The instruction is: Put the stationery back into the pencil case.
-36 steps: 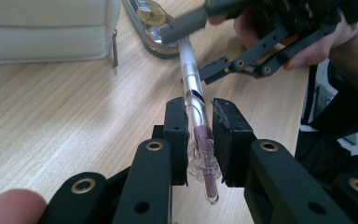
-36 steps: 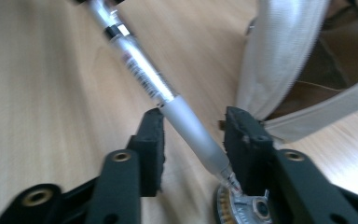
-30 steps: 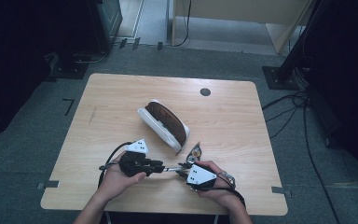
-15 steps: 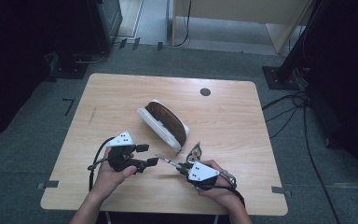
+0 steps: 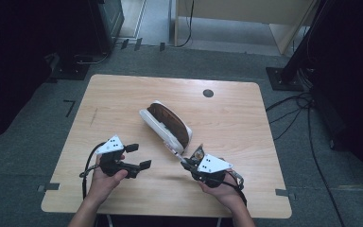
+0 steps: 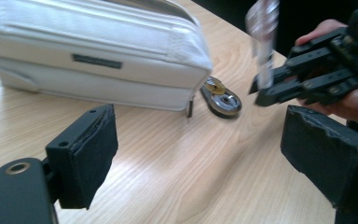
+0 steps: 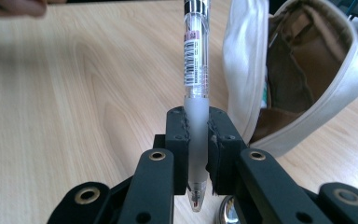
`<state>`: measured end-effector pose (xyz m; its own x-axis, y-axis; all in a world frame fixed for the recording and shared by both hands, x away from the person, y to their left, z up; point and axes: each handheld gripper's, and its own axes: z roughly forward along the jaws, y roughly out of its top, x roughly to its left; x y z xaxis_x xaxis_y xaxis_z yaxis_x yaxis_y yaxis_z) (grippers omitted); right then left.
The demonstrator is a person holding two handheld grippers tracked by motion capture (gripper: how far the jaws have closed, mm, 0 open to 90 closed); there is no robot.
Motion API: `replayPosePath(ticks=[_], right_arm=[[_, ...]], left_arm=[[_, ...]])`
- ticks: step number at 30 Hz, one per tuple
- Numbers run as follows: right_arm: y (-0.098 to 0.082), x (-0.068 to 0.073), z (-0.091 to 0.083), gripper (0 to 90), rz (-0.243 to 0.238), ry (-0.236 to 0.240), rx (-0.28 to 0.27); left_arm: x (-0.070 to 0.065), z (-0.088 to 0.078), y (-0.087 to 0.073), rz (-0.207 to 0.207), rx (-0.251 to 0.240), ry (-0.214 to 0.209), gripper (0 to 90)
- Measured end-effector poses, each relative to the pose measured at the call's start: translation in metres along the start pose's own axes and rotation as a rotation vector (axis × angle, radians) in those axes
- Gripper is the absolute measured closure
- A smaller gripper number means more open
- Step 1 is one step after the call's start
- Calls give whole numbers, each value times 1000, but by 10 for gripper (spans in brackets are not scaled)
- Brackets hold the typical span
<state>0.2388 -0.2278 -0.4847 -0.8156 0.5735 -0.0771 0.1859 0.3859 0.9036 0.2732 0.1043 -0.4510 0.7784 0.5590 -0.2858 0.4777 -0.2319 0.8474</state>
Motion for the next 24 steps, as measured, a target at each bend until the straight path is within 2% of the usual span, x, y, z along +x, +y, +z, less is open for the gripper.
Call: replayPosePath(ticks=[7,14,20,24], right_arm=[[16,-6,-6,807,51,-13,-42],[30,-14,-9,807,75,-33,-63],[43,-21,-10,806,119,-48,-81],[53,-27,-7,807,129,-57,-74]], left_arm=[[10,-8,-13,-15,5,56,96],[19,-13,-24,-42,-3,99,95],[25,-12,-34,-44,24,176,95],[30,-9,-41,-45,56,218,95]])
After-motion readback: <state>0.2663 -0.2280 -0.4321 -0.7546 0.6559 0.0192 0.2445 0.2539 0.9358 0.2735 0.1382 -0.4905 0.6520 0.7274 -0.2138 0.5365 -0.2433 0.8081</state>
